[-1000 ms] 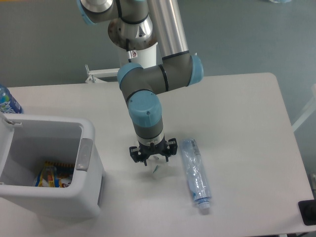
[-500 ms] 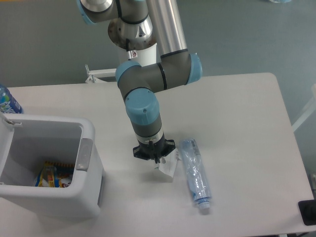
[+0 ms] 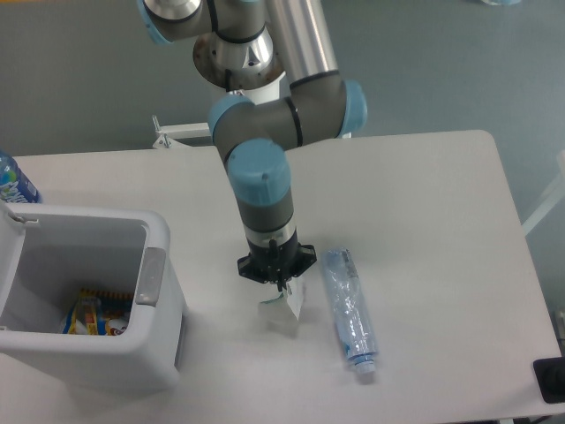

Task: Place the trash in the trash can
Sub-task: 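Lower the gripper and close it on the white paper wrapper, then lift the wrapper and carry it over the white trash bin, then open the gripper to drop the wrapper into the bin, then move the open gripper over the clear plastic water bottle, then lower the gripper around the bottle's cap end and close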

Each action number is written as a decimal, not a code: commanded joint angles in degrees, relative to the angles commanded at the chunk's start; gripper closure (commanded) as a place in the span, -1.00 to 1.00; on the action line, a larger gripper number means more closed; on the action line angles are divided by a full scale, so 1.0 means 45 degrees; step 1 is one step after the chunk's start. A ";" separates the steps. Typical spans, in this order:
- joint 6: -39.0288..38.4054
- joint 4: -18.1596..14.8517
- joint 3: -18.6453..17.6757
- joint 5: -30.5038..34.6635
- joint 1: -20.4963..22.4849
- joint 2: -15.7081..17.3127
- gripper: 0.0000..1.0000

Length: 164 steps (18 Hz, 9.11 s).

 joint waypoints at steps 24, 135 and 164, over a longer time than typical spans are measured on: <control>-0.5118 -0.0059 0.2932 -0.6280 0.0103 0.2035 1.00; 0.3339 0.0957 0.3323 0.1201 0.1098 -0.5739 -0.80; 0.3378 0.0996 0.3342 0.1474 0.1020 -0.5622 -0.11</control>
